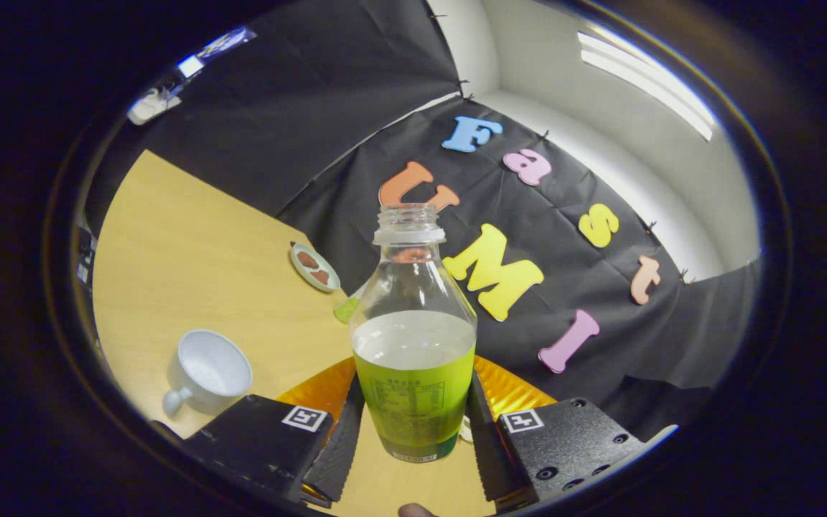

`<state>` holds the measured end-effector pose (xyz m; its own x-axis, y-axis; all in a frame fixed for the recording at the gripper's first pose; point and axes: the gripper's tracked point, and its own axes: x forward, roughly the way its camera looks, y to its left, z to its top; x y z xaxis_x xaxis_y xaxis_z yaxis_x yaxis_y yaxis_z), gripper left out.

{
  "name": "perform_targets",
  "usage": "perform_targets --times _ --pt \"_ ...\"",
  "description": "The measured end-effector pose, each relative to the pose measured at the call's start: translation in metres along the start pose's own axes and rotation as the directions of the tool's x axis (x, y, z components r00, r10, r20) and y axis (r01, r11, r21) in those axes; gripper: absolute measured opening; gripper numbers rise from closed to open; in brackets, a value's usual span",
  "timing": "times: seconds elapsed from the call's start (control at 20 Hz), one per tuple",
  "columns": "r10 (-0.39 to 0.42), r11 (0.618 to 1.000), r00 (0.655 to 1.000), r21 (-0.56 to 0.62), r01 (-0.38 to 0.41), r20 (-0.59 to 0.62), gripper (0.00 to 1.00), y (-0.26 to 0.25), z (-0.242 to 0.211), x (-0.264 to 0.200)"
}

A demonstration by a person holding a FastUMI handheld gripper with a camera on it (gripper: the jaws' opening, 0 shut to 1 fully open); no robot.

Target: Take the bottle from table, then pour the juice into the cup, finally place the bottle on the coaster

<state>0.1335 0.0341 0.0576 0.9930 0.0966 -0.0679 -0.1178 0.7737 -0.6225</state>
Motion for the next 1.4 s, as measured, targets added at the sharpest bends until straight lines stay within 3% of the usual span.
perform_targets --times 0.2,0.35,0.45,0.7,1.05,1.4 --pt "0.011 0.977 0.998 0.212 -0.022 0.055 0.74 -0.013 0.015 -0.006" --pt "0.031 0.893 0.995 0.445 -0.071 0.098 0.74 -0.025 0.026 -0.006" --pt "0.03 0.843 0.994 0.532 -0.08 0.102 0.73 -0.034 0.03 0.0" --pt "0.053 0.782 0.996 0.616 -0.089 0.077 0.73 -0.049 0.024 0.028" --pt "0.123 0.721 0.992 0.684 -0.114 0.035 0.74 -0.031 0.008 0.083" --pt "0.177 0.746 0.983 0.658 -0.108 -0.039 0.74 0.016 -0.034 0.122"
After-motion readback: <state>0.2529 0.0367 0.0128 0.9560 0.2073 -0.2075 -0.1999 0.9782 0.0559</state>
